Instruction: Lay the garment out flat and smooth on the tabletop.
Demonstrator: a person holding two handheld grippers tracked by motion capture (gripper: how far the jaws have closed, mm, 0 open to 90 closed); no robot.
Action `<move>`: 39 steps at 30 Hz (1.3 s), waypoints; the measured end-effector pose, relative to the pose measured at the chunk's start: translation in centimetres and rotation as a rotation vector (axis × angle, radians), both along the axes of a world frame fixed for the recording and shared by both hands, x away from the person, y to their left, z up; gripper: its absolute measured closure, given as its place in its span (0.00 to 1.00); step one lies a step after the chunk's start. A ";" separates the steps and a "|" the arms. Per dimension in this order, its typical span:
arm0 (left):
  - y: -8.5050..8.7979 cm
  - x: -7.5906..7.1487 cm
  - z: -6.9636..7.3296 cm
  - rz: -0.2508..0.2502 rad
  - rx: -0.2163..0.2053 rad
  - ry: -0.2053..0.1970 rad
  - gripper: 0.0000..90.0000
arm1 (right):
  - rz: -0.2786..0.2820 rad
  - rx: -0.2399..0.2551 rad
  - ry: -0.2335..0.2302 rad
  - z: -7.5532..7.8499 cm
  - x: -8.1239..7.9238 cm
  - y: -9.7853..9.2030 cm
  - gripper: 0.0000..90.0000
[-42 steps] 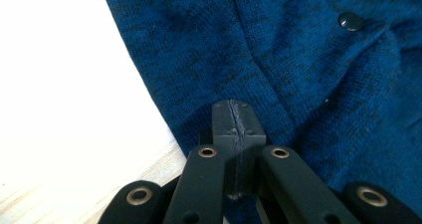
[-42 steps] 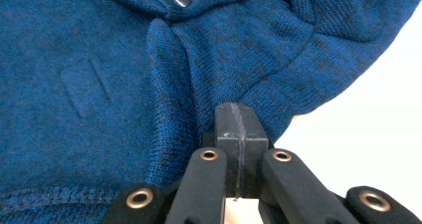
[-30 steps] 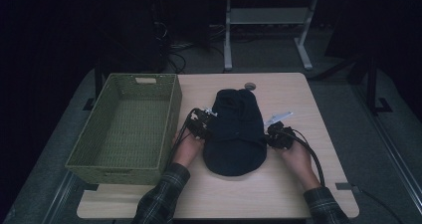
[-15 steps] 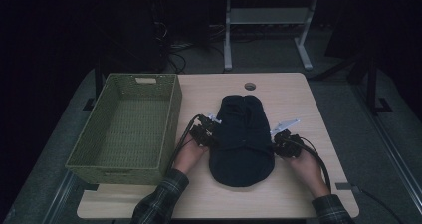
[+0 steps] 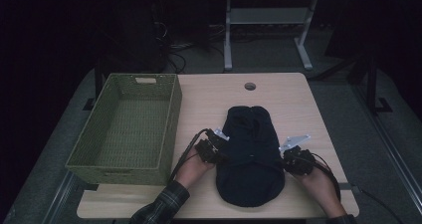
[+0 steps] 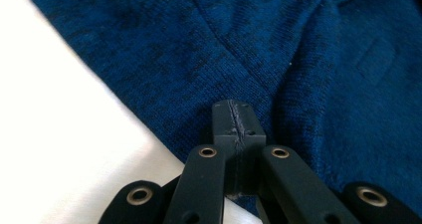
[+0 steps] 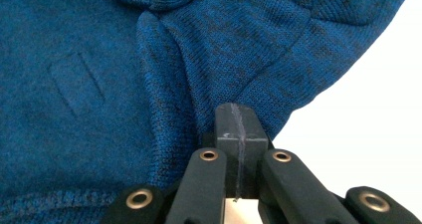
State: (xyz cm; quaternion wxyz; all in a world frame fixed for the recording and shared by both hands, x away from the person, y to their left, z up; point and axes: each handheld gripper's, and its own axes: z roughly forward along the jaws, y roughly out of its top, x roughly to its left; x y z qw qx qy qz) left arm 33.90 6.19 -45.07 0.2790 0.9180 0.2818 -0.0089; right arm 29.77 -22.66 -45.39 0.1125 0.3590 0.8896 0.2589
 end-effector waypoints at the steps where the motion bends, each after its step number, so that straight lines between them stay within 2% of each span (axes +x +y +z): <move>1: -0.1 -0.3 0.0 -0.006 0.000 0.003 1.00 | 0.001 0.002 0.004 0.0 -0.3 -0.2 1.00; 5: -0.4 -1.1 0.1 -0.020 0.000 0.003 1.00 | 0.003 0.018 0.014 0.0 -1.0 -0.7 1.00; 6: -0.4 -1.1 0.1 -0.029 0.010 -0.001 1.00 | 0.006 0.019 0.014 0.1 -1.1 -0.8 1.00; 9: -0.4 -0.8 0.1 -0.024 -0.009 0.014 1.00 | 0.006 0.032 0.005 0.4 -1.0 -1.0 1.00; 12: -0.3 -0.6 0.3 -0.025 -0.012 0.010 0.95 | 0.000 0.059 -0.012 0.8 -0.8 -1.3 0.95; 15: -0.2 -0.4 0.4 -0.023 -0.013 -0.007 0.87 | -0.005 0.062 -0.022 0.9 -0.5 -1.4 0.90; 19: 0.1 0.1 0.7 -0.045 -0.015 -0.030 0.72 | -0.015 0.074 -0.028 1.1 0.1 -1.7 0.82; 23: 0.4 0.8 1.0 -0.048 -0.040 -0.051 0.61 | -0.025 0.085 -0.046 1.6 1.0 -2.0 0.72; 29: 0.8 1.9 1.7 -0.034 -0.052 -0.077 0.54 | -0.038 0.108 -0.050 2.3 2.6 -2.3 0.62; 32: 0.9 2.6 1.9 -0.034 -0.038 -0.087 0.54 | -0.047 0.129 -0.055 2.5 3.3 -2.4 0.61; 38: 1.0 4.0 2.4 0.003 -0.048 -0.102 0.54 | -0.042 0.116 -0.060 2.7 4.8 -2.1 0.59; 39: 1.1 4.3 2.5 0.009 -0.052 -0.106 0.54 | -0.042 0.126 -0.064 2.7 5.1 -2.1 0.59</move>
